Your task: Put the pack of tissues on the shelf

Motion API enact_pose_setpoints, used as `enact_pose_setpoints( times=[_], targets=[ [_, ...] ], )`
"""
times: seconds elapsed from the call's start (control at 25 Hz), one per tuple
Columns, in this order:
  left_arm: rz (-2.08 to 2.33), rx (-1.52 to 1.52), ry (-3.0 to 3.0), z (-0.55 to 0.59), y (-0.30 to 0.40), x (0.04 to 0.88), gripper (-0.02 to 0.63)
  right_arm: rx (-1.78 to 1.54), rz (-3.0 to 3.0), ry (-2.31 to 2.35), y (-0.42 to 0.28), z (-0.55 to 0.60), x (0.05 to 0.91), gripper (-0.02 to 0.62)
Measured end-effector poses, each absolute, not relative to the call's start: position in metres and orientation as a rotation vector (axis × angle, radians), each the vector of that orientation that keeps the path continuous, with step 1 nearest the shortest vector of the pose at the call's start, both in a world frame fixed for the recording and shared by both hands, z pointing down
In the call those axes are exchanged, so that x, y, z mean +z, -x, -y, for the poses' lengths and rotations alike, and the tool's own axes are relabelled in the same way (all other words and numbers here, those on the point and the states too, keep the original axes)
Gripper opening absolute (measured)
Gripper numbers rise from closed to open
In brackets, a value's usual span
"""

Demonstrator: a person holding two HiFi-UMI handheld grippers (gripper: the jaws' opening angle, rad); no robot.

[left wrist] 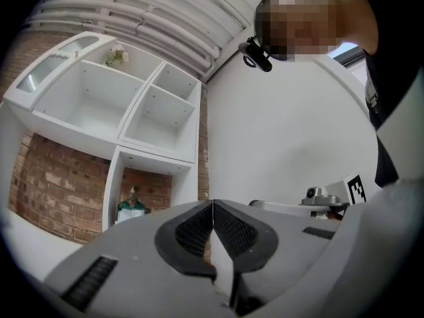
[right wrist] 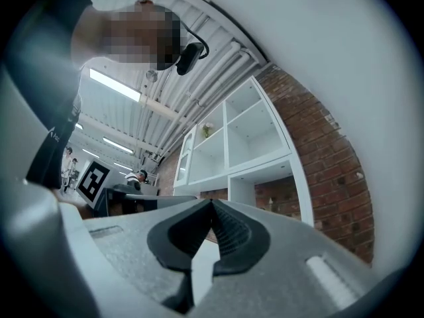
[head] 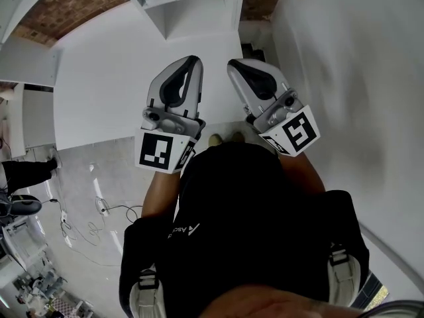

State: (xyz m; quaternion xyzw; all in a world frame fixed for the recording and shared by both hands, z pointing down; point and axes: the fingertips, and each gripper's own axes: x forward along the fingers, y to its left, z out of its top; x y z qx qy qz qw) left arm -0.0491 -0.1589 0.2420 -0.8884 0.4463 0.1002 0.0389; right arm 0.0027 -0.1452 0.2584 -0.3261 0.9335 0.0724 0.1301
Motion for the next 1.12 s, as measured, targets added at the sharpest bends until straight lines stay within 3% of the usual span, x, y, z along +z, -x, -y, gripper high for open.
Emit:
enact_pose_setpoints(
  times=[1.12],
  targets=[
    [-1.277,0.257,2.771,0.15,0.029,0.253,-0.002,0.234,-2.736,0.955,0.009,0.137,0.267,0.0]
  ],
)
